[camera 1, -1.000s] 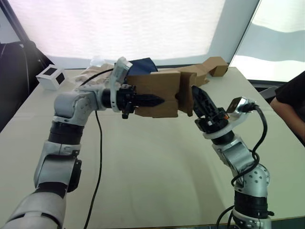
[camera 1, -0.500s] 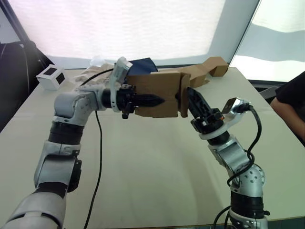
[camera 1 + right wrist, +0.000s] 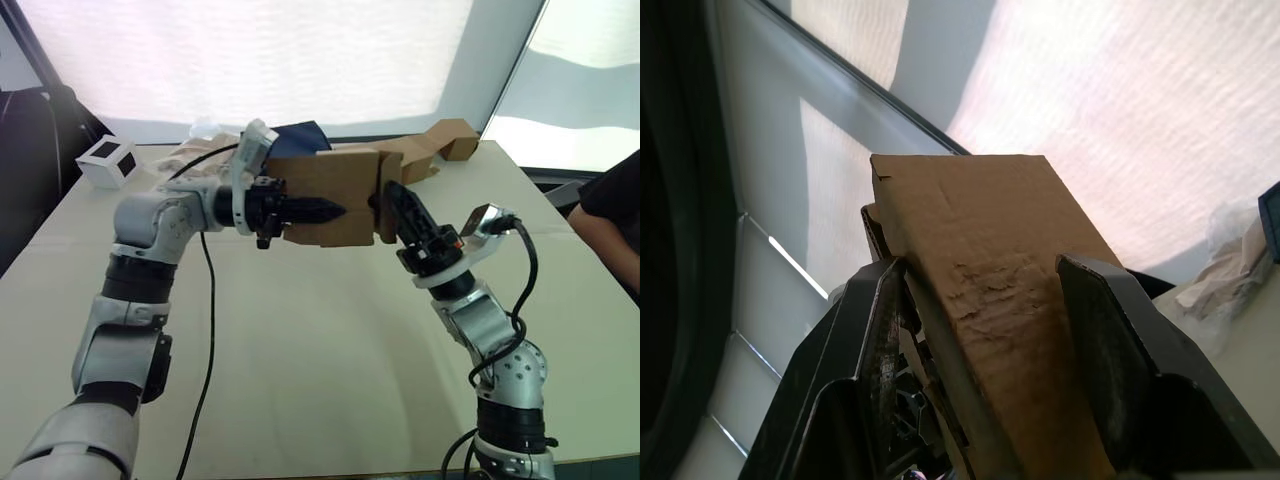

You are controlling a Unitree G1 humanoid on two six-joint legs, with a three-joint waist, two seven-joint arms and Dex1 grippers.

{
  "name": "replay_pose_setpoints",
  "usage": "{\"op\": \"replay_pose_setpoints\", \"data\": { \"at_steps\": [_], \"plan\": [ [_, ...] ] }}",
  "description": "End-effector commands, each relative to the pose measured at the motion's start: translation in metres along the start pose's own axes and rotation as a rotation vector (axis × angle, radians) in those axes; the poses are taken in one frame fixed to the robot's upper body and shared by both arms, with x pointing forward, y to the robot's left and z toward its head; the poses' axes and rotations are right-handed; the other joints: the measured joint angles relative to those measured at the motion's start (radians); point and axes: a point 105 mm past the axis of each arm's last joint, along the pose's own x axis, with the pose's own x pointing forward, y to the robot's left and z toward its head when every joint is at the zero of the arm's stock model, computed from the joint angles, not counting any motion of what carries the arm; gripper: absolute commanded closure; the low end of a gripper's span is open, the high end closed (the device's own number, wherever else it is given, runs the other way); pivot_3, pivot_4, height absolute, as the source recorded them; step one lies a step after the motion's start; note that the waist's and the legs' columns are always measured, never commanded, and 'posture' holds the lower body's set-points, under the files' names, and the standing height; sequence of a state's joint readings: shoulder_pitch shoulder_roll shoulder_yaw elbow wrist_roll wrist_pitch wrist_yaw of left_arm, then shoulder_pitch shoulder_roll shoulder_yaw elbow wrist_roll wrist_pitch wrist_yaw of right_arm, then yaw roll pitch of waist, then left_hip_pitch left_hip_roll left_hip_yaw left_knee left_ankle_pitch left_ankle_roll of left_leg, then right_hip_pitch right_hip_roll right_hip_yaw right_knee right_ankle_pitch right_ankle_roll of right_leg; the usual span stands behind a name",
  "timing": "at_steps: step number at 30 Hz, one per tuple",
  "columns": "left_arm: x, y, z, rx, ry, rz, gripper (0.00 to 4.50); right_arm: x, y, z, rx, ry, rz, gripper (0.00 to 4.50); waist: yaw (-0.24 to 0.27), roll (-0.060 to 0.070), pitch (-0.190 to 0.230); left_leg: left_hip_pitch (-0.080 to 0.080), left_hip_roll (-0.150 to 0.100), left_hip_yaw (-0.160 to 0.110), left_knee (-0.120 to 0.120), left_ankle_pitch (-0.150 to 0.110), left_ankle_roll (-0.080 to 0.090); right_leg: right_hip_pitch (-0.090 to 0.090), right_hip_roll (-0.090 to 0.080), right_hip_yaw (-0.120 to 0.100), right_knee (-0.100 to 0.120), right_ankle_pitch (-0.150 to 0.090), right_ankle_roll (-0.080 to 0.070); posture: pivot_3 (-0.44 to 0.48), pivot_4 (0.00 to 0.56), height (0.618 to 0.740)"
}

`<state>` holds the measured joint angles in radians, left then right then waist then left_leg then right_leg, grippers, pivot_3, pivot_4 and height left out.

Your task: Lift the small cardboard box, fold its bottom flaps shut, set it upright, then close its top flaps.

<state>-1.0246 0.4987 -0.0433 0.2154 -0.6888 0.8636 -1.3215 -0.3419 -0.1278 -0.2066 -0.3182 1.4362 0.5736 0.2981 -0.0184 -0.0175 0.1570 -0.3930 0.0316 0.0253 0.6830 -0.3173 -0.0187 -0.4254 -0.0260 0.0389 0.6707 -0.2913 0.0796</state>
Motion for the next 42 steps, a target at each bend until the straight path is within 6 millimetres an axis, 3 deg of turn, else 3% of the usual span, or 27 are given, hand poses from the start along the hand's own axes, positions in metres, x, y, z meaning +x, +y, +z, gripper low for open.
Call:
{"op": "replay_pose_setpoints", "data": {
  "at_steps": [1,20,31,42],
  "plan": [
    [0.001,-0.006,0.010,0.055,-0.026,-0.019,4.40,0.007,0.012,0.001,-0.005,-0.009,0.058,2.04,0.000,0.000,0.000,0.000,0.000,0.000,0.000,0.000,0.000,0.000,0.000,0.000,0.000,0.000,0.000,0.000,0.150,0.740],
    [0.011,0.000,0.011,0.061,-0.090,0.004,4.40,0.018,0.015,-0.017,0.037,-0.013,0.050,2.04,0.000,0.000,0.000,0.000,0.000,0.000,0.000,0.000,0.000,0.000,0.000,0.000,0.000,0.000,0.000,0.000,0.150,0.740],
    [0.008,-0.001,0.011,0.055,-0.092,0.004,4.40,0.021,0.002,-0.008,-0.028,-0.062,-0.016,2.04,-0.001,0.000,0.000,0.000,0.000,0.000,0.000,0.000,0.000,0.000,0.000,0.000,0.000,0.000,0.000,0.000,0.150,0.740],
    [0.009,0.005,0.012,0.050,-0.115,0.034,4.40,0.029,0.010,-0.009,0.024,-0.112,0.014,2.04,-0.002,0.000,0.000,0.000,0.000,0.000,0.000,0.000,0.000,0.000,0.000,0.000,0.000,0.000,0.000,0.000,0.150,0.740]
  ]
}}
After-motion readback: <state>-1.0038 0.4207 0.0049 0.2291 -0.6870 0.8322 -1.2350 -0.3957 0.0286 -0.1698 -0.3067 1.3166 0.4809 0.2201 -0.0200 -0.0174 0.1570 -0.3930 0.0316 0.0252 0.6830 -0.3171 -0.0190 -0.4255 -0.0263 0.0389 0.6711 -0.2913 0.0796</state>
